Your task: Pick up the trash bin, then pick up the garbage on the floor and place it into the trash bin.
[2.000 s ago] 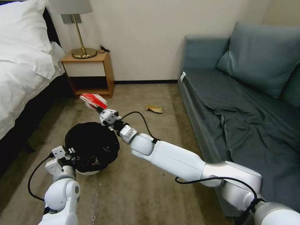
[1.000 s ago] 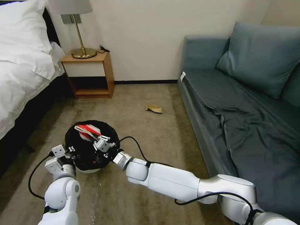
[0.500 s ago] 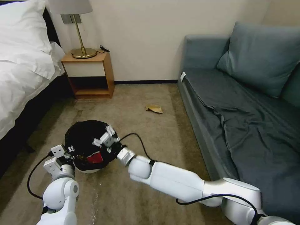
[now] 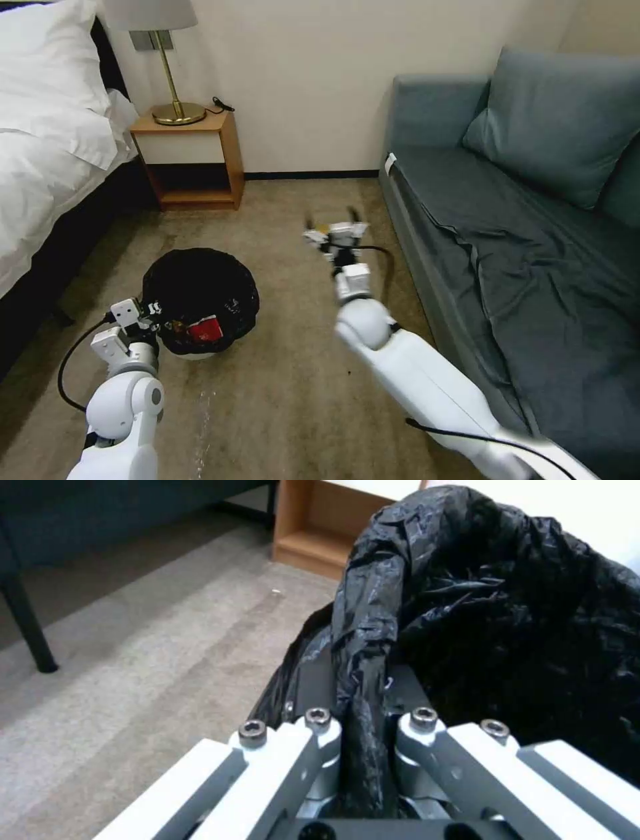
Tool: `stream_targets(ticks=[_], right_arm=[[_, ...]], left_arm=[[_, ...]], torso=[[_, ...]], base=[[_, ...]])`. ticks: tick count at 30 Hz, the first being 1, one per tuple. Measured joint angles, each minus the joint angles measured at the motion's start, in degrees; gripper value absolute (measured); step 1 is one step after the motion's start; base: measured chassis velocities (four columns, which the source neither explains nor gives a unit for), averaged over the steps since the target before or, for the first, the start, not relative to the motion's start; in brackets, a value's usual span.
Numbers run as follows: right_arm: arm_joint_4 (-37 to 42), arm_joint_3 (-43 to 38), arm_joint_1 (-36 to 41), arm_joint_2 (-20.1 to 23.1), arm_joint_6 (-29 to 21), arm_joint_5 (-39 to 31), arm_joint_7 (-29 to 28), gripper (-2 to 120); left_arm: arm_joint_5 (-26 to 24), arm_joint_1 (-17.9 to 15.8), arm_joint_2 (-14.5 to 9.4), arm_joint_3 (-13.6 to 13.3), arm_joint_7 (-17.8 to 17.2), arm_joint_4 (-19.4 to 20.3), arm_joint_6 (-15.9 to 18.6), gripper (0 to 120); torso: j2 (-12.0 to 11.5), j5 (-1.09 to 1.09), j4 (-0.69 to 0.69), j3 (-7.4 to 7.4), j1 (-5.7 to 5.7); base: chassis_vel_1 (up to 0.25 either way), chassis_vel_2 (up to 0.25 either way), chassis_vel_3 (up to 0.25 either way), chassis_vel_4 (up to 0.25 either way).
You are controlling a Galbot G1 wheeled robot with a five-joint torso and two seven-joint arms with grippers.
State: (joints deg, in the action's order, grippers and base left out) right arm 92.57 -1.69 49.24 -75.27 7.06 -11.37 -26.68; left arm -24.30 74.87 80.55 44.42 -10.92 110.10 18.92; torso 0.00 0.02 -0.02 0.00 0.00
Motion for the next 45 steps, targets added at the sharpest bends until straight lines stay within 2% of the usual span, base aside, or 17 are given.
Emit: stream_targets(ticks=[1, 2, 4, 8, 12, 16, 22, 24, 27, 45], right_arm=[[4.6, -3.1, 4.5, 0.1, -2.6, -2.3, 1.0, 100], [4.6, -3.1, 4.5, 0.1, -2.6, -2.3, 1.0, 100], [10.6, -5.3, 10.0, 0.9, -5.7, -5.9, 2.8, 100], [12.8, -7.5, 14.3, 1.4, -5.3, -4.4, 6.6, 100], [12.4, -10.4, 17.9, 0.5, -2.3, -1.6, 10.6, 100], [10.2, -12.3, 18.0, -0.6, 1.1, 1.1, 11.7, 100], [10.0, -11.0, 18.3, -0.3, 4.0, -0.6, 11.8, 100], [7.4, -11.0, 18.0, -1.0, 9.6, -0.7, 13.9, 100], [5.8, -11.3, 17.8, -1.5, 11.5, 0.7, 14.8, 100], [6.0, -12.5, 19.9, -2.1, 12.5, 2.3, 16.6, 100]], left_arm=[[-0.1, 0.1, -0.3, 0.3, 0.4, 0.0, -0.2, 4], [-0.1, 0.1, -0.3, 0.3, 0.4, 0.0, -0.2, 4], [-0.4, 0.1, -0.2, 0.5, 0.8, 0.2, -0.5, 4], [-0.5, 0.4, 0.1, 0.5, 1.2, 0.4, -0.8, 4], [-0.6, 1.2, 0.1, 0.4, 1.7, 0.4, -1.1, 4], [-1.4, 1.2, -0.4, 1.1, 2.2, 0.4, -1.2, 4], [-2.0, 1.4, -0.9, 1.1, 1.3, 0.3, -1.2, 4], [-2.2, 1.4, -1.4, 1.4, 0.9, 0.0, -1.2, 4], [-2.4, 1.4, -1.7, 1.5, 0.8, 0.0, -1.1, 4], [-1.5, 0.9, 0.2, 1.0, 1.1, 0.5, -1.2, 4]], torso=[[0.0, 0.0, 0.0, 0.0, 0.0], [0.0, 0.0, 0.0, 0.0, 0.0], [0.0, -0.01, 0.01, -0.01, 0.0], [0.0, -0.01, 0.01, -0.01, 0.0], [0.0, -0.02, 0.01, 0.0, 0.0], [0.0, -0.02, 0.02, 0.0, 0.0], [0.0, -0.02, 0.02, 0.0, 0.0], [0.0, -0.02, 0.02, 0.0, 0.0], [0.0, -0.03, 0.03, 0.0, 0.0], [0.0, -0.02, 0.02, 0.0, 0.0]], base=[[0.0, 0.0, 0.0, 0.0], [0.0, 0.0, 0.0, 0.0], [0.0, 0.0, 0.0, 0.0], [0.0, 0.0, 0.0, 0.0], [0.0, 0.0, 0.0, 0.0], [0.0, 0.0, 0.0, 0.0], [0.0, 0.0, 0.0, 0.0], [0.0, 0.0, 0.0, 0.0], [0.0, 0.0, 0.0, 0.0], [0.0, 0.0, 0.0, 0.0]])
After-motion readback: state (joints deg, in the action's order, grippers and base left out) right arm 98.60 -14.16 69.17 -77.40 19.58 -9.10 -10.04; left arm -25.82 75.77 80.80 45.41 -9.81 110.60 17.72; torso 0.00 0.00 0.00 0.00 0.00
